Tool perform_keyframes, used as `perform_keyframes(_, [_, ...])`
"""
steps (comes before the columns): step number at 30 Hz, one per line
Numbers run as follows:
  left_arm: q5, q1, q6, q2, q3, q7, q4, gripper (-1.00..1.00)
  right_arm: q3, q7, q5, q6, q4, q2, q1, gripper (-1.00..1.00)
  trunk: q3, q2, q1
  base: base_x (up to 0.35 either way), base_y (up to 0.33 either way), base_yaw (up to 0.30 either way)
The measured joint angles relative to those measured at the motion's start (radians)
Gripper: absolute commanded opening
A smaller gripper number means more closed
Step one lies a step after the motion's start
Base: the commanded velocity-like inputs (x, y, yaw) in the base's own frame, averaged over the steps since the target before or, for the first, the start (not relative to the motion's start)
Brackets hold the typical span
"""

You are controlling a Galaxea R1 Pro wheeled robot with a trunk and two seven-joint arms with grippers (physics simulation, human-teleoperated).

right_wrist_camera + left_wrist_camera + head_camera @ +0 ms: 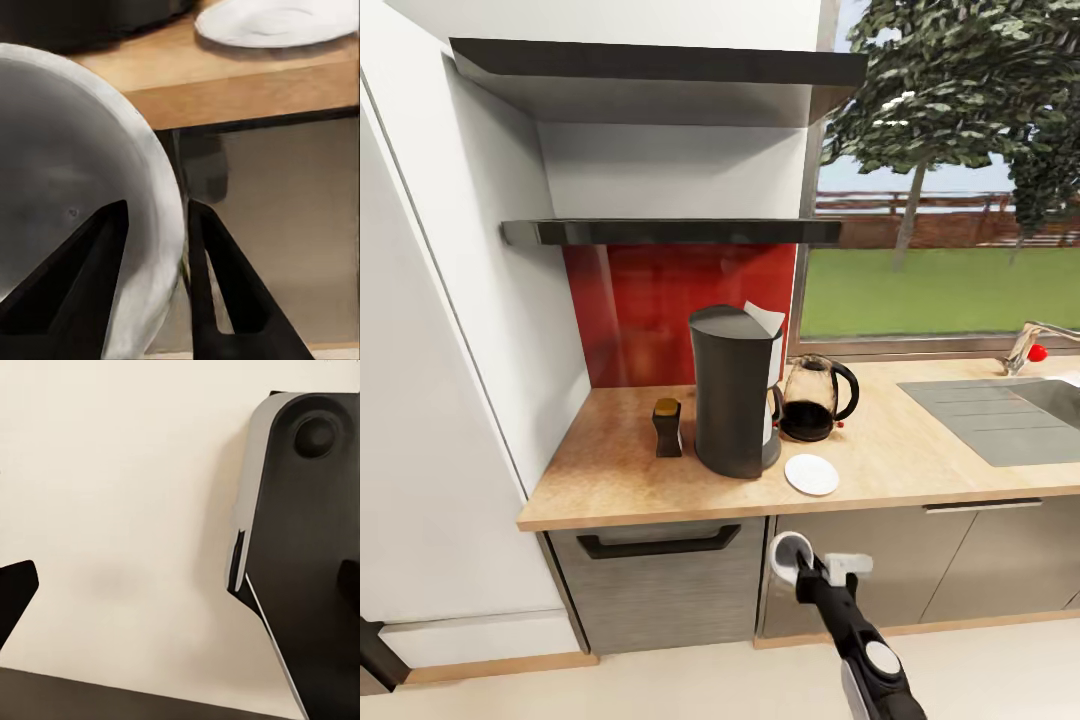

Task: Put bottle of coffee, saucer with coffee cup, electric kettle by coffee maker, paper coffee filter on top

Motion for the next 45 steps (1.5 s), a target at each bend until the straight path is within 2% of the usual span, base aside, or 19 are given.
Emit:
perform_keyframes(4, [0.0,0.0,-0.002,0.0,0.0,0.0,-0.001,1.0,0.0,-0.006,-0.031,0.02,-0.163,0.002,0.0,-1.0,0.0,0.0,0.0,-0.049,0.0,0.0])
perform_keyframes(7, [0.0,-0.001,-0.002,0.0,0.0,0.0,-0.002,1.0,0.0,-0.006,-0.059,0.087,-0.242,0.002,0.0,-1.0,0.0,0.0,0.0,-0.245,0.0,0.0])
perform_keyframes(11, [0.0,-0.001,-0.001,0.0,0.0,0.0,-0.002,1.0,-0.001,-0.005,-0.073,0.185,-0.346,0.0,0.0,-1.0,0.0,0.0,0.0,-0.121,0.0,0.0])
perform_keyframes(16, [0.0,-0.001,0.001,0.0,0.0,0.0,-0.002,1.0,-0.001,-0.005,-0.075,0.26,-0.396,-0.005,-0.001,-1.0,0.0,0.0,0.0,-0.018,0.0,0.0])
perform_keyframes(19, [-0.001,0.0,0.001,0.0,0.0,0.001,-0.001,1.0,-0.002,-0.004,-0.074,0.379,-0.403,-0.008,-0.023,-1.0,0.0,0.0,0.0,-0.002,0.0,0.0])
perform_keyframes(20, [-0.001,0.0,0.002,0.0,0.0,0.001,0.0,1.0,-0.002,-0.005,-0.073,0.455,-0.402,-0.008,-0.067,-1.0,0.0,0.0,0.0,0.0,0.0,0.0])
perform_keyframes(22, [-0.001,0.0,0.003,0.0,0.0,0.001,0.0,1.0,-0.002,-0.013,-0.07,0.544,-0.4,-0.009,-0.13,-1.0,0.0,0.0,0.0,0.0,0.0,0.0])
perform_keyframes(23, [-0.001,0.0,0.004,0.0,0.0,0.001,0.001,1.0,-0.002,-0.037,-0.065,0.606,-0.398,-0.009,-0.176,-1.0,0.0,0.0,0.0,0.0,0.0,0.0])
perform_keyframes(26, [-0.001,0.001,0.006,0.0,0.0,0.001,0.001,1.0,0.0,-0.126,-0.043,0.712,-0.391,-0.008,-0.279,-1.0,0.0,0.0,0.0,0.0,0.0,0.0])
perform_keyframes(28, [-0.002,0.002,0.008,0.0,-0.001,0.001,0.002,1.0,0.012,-0.172,-0.023,0.769,-0.386,-0.008,-0.321,-1.0,0.0,0.0,0.0,0.0,0.0,0.0])
perform_keyframes(30, [-0.003,0.004,0.008,0.0,-0.001,0.001,0.003,1.0,0.035,-0.188,0.012,0.826,-0.385,-0.008,-0.335,-1.0,0.0,0.0,0.0,0.0,0.0,0.0])
perform_keyframes(32, [-0.003,0.005,0.009,0.0,-0.001,0.001,0.003,1.0,0.065,-0.195,0.064,0.883,-0.387,-0.008,-0.342,-1.0,0.0,0.0,0.0,0.0,0.0,0.0])
perform_keyframes(35, [-0.003,0.006,0.01,0.0,-0.002,0.001,0.005,1.0,0.094,-0.196,0.128,0.934,-0.39,-0.005,-0.346,-1.0,0.0,0.0,0.0,0.006,0.0,0.0])
perform_keyframes(42, [-0.003,0.008,0.012,0.0,-0.002,0.0,0.01,1.0,0.104,-0.195,0.152,0.949,-0.389,-0.003,-0.347,-1.0,0.0,0.0,-0.001,0.206,0.0,0.0])
perform_keyframes(45, [-0.003,0.009,0.012,-0.001,-0.003,0.0,0.011,1.0,0.105,-0.194,0.181,0.951,-0.388,-0.004,-0.347,-1.0,0.0,0.0,-0.001,0.299,-0.003,0.0])
